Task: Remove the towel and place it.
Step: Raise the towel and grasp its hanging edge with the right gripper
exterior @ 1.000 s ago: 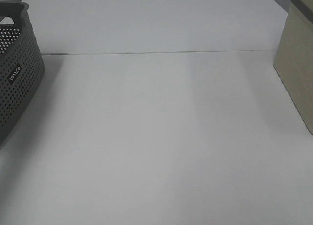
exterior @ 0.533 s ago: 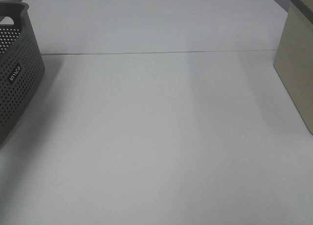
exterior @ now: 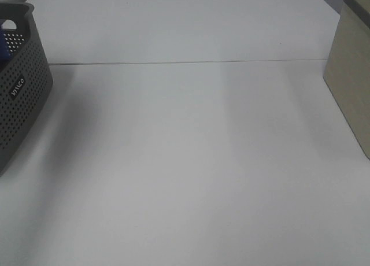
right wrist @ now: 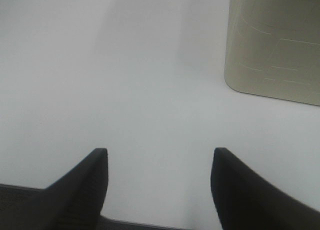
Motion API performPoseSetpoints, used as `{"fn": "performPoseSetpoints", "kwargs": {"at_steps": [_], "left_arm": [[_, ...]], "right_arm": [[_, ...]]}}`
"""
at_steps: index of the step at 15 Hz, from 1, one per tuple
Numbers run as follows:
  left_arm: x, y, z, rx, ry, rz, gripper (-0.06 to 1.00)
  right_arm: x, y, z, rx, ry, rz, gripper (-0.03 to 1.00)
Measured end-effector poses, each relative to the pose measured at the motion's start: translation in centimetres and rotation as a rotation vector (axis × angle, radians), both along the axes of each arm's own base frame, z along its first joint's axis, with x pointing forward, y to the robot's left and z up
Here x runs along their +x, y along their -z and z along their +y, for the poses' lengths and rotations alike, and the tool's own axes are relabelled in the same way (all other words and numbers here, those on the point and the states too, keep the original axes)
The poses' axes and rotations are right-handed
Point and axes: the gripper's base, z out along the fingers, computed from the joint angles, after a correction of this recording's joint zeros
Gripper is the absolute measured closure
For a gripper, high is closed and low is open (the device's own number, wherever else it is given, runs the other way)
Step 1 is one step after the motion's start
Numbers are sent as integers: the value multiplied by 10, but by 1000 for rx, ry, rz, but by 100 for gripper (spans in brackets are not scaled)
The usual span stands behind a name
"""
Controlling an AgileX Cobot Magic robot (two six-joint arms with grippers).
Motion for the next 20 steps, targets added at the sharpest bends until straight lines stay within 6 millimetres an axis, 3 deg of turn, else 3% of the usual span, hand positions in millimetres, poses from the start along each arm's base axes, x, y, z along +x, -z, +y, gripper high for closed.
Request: {"fn": "performPoseSetpoints", "kwargs": {"at_steps": [3,8,9,10,16,20], "left_arm": [[-8,-3,-39,-5,111,-17,94],[-2,13,-96,-6,221,6,94],[1,19,-110,2,248,17,94],[2,29,-137,7,303,30,94],[-9,39,-183,-44,394,37,94],[-18,45,-207,-42,459,40,94]], "right_arm": [[0,0,0,0,0,0,36],[3,-1,5,43,-34,8,36],[9,-6,8,63,-71,9,36],[28,-18,16,116,-146,-60,36],[79,-38,30,244,-290,-176,36],[131,-44,48,371,-545,-285,36]]}}
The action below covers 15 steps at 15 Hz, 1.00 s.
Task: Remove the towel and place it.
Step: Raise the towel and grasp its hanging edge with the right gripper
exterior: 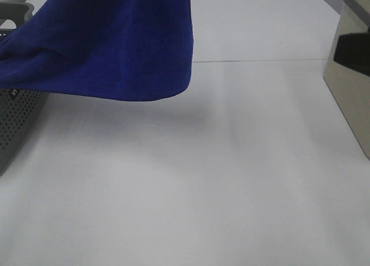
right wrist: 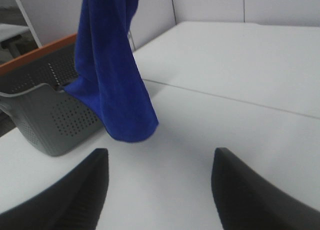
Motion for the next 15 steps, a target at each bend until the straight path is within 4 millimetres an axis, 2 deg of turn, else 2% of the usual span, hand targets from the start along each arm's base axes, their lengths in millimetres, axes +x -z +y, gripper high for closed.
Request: {"fn": "performPoseSetpoints", "kwargs": {"at_steps": [4,10,15], "left_arm": [[-8,-1,-11,-13,38,-14,94],[-18,-2,-24,-34,88,-21,94],[-23,-3,-29,-51,112,-14,94]], "right_arm": [[37,8,8,93,-129,-64,36],[95,49,11,79,-260,19,36],[123,60,15,134,-372,18,36]]}}
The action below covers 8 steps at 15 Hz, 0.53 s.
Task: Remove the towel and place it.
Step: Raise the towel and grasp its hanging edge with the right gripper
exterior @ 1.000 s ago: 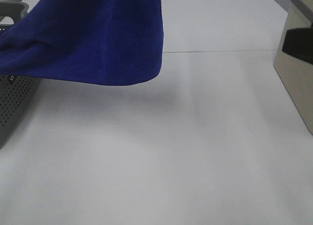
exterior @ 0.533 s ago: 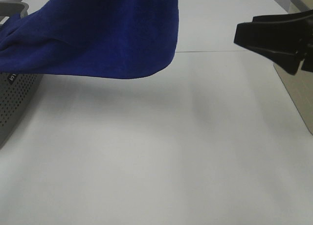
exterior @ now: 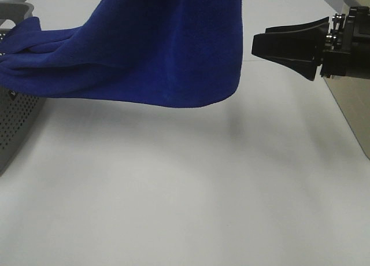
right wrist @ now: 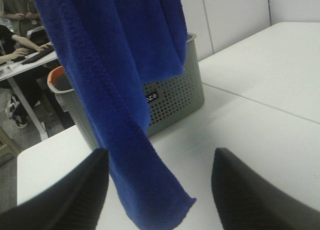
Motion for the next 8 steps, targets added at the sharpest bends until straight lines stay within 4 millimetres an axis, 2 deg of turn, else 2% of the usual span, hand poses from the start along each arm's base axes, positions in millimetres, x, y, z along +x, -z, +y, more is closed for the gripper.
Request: {"fn": "performPoseSetpoints", "kwargs": {"at_steps": [2,5,6,8], "left_arm": [[0,0,0,-1,0,-1,94],[0,-1,-1,-9,3,-6,94],[0,-1,-1,-11,3,-7,94],[0,-1,-1,-13,5,-5,94]], "right_arm": [[1,6,5,12,-36,2,36],[-1,16,26,-24,-116,-7,36],[-1,22,34,-63,-129,-3,36],[2,34,38,-126,-108,25,36]]}}
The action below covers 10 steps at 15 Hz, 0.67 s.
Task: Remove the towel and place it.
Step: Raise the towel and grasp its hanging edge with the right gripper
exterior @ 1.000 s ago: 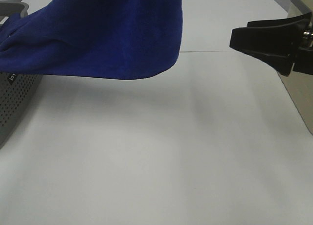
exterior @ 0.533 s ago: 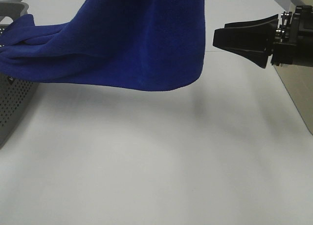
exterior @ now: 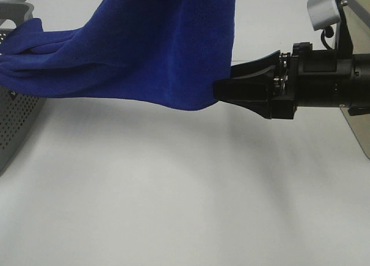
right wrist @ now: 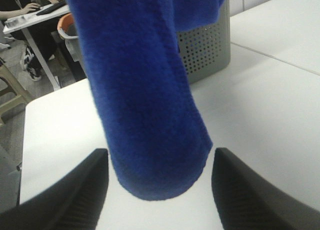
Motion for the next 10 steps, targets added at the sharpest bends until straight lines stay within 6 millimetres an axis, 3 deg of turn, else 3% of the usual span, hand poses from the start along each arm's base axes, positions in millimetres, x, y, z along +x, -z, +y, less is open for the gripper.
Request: {"fn": "performPoseSetpoints", "kwargs": {"at_steps": [5,10], "left_arm": [[0,0,0,-1,1,1,94],[0,0,0,-1,1,1,94]], "right_arm": [[12,-7,0,-25,22,-56,36],[9,-13,3,30,-32,-78,41]]}}
